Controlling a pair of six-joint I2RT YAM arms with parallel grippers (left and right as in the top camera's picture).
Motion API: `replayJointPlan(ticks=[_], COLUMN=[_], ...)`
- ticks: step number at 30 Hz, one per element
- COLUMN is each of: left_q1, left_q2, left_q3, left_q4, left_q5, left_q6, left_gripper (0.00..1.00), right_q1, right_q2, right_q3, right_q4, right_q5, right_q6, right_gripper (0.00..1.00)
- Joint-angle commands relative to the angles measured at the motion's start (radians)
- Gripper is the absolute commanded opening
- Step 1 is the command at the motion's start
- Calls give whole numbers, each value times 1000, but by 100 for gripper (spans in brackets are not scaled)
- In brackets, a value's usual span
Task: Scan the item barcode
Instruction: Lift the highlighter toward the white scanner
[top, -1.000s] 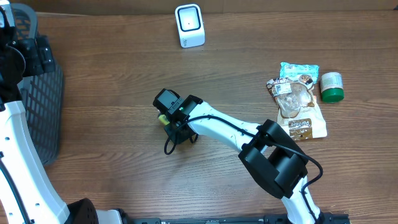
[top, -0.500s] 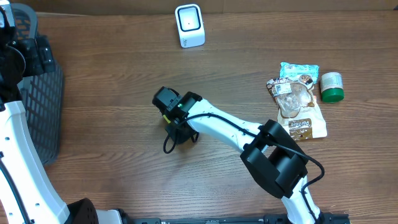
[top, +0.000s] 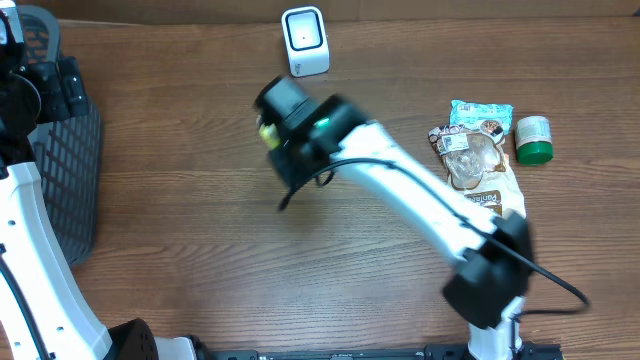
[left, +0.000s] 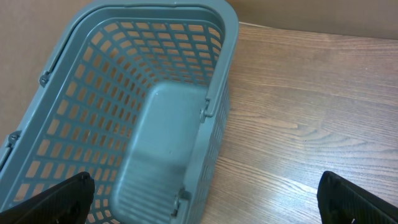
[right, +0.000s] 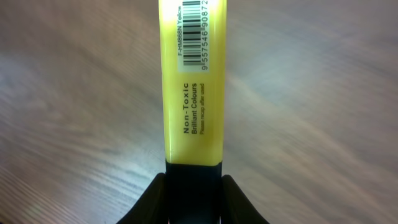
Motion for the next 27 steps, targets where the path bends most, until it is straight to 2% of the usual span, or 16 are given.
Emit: replayJointPlan(ticks=[1,6,27], left_q1=[-9,-9,-9], left_q2=[8,8,8], left_q3=[5,5,5], left_q4=[3,3,3], left_q5=[-2,-2,-2], left_q6=[11,11,11], left_gripper=[100,100,100], right_q1=[-76,-130,-143], right_q2=[-116,-139,-138], right_q3=[37,36,6], right_q4=[1,46,115], right_q5=[79,243,257], right_q6=[-7,-7,-3], right_gripper=[10,10,10])
